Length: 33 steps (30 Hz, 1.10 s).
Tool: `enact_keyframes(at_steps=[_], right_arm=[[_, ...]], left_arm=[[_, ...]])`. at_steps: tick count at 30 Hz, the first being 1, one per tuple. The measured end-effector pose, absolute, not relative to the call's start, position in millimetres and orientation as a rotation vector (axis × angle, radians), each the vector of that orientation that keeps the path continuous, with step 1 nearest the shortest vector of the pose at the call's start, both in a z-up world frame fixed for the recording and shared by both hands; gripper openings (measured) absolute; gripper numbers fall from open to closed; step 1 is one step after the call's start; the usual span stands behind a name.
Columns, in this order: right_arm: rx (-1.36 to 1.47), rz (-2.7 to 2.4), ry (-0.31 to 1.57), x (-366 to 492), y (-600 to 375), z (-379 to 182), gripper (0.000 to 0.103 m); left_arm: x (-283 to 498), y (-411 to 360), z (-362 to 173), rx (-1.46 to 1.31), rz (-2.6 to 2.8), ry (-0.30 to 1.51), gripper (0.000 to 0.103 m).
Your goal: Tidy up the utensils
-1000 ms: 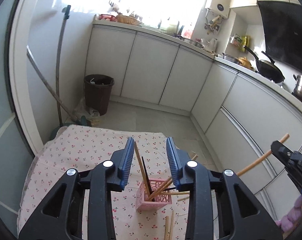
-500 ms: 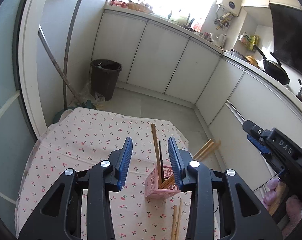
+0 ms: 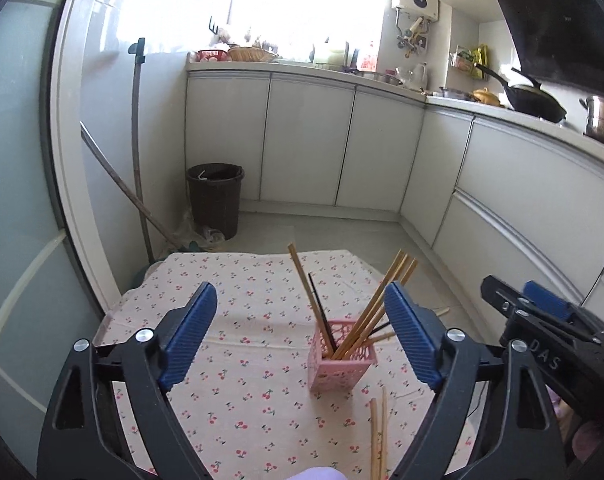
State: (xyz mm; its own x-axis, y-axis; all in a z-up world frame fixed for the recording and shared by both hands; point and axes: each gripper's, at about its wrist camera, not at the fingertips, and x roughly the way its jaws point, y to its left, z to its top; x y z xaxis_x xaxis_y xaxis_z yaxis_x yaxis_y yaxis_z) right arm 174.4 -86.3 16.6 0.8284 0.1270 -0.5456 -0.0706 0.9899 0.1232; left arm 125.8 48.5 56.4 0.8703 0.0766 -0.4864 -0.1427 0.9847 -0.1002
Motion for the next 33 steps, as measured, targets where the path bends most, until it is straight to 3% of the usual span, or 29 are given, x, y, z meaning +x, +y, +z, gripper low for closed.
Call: enact_keyframes(at_steps=[10, 19, 33], right_arm=[[0.048, 0.001, 0.603, 141, -111, -8, 0.078], [0.074, -0.026, 0.678, 117, -128, -39, 0.095], [0.148, -0.073, 0.934, 118, -173, -100, 0.096]], left_arm=[[105, 34, 32, -0.106, 0.139, 0.567, 0.095], [97, 21, 2, -0.064, 0.143, 0.659, 0.096], [114, 6, -38, -0.039, 0.130, 0.802, 0.096]])
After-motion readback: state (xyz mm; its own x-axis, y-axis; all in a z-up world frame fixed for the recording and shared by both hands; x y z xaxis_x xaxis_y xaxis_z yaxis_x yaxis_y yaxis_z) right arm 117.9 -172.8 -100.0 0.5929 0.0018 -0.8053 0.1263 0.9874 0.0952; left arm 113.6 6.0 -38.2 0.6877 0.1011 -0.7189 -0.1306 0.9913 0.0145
